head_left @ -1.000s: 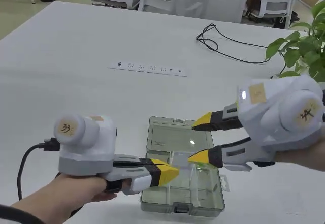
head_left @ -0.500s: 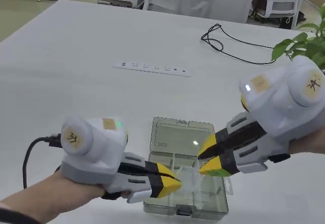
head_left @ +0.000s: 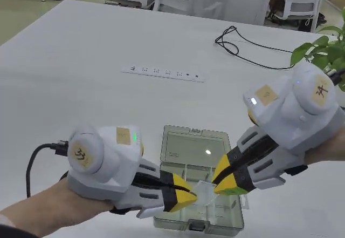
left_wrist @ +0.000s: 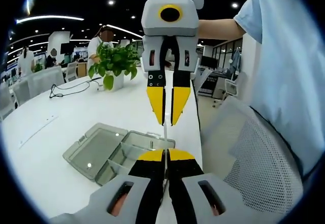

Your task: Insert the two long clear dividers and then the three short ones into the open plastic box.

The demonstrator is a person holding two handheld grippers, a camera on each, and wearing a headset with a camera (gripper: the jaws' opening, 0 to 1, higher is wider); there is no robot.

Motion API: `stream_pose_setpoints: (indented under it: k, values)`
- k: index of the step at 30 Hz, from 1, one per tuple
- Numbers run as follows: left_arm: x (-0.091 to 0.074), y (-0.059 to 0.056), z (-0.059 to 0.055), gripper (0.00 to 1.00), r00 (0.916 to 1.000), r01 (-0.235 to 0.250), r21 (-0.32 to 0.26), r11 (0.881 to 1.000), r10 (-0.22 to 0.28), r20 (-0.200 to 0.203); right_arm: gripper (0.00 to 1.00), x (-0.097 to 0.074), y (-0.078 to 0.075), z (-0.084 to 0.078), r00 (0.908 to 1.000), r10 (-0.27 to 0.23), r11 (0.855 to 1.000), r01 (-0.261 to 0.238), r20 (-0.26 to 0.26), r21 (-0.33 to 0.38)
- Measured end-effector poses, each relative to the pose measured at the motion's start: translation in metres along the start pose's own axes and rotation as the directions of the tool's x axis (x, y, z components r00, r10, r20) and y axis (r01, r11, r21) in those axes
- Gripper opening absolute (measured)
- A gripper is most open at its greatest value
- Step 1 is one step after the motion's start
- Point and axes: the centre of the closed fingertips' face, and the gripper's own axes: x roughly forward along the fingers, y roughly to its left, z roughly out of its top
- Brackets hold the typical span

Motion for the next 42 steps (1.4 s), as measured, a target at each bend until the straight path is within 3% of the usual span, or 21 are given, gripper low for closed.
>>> stream_pose_setpoints:
  k: [9, 24, 27, 32, 36, 42]
  values:
    - [0.001, -0.001, 0.0, 0.0, 1.0, 0.004, 0.007, 1.0, -0.004, 0.0, 0.03, 0.004, 0.0, -0.001, 0.9996, 0.01, 0.999, -0.011, -0.025, -0.035]
    - [0.0, 0.002, -0.006, 0.0, 0.9995, -0.029, -0.024, 0.999, 0.028, -0.016, 0.02, 0.008, -0.002, 0.0, 0.9991, -0.001, 1.0, 0.0, -0.043, -0.018]
    - [-0.001, 0.008, -0.011, 0.13, 0.998, -0.057, -0.043, 0.997, 0.055, -0.03, 0.02, 0.006, -0.008, -0.001, 0.9988, -0.02, 1.0, 0.02, -0.045, -0.002]
    - [-0.005, 0.015, -0.018, 0.25, 0.9941, -0.1, -0.056, 0.993, 0.098, -0.046, 0.02, 0.003, -0.018, -0.005, 0.9971, -0.052, 0.998, 0.053, -0.056, 0.02]
    - [-0.008, 0.021, -0.023, 0.41, 0.9887, -0.141, -0.065, 0.988, 0.138, -0.06, 0.02, 0.003, -0.026, -0.011, 0.9946, -0.075, 0.996, 0.078, -0.072, 0.047]
    - [-0.014, 0.027, -0.031, 0.56, 0.9799, -0.193, -0.083, 0.978, 0.188, -0.067, 0.02, 0.005, -0.036, -0.017, 0.9912, -0.097, 0.992, 0.104, -0.09, 0.071]
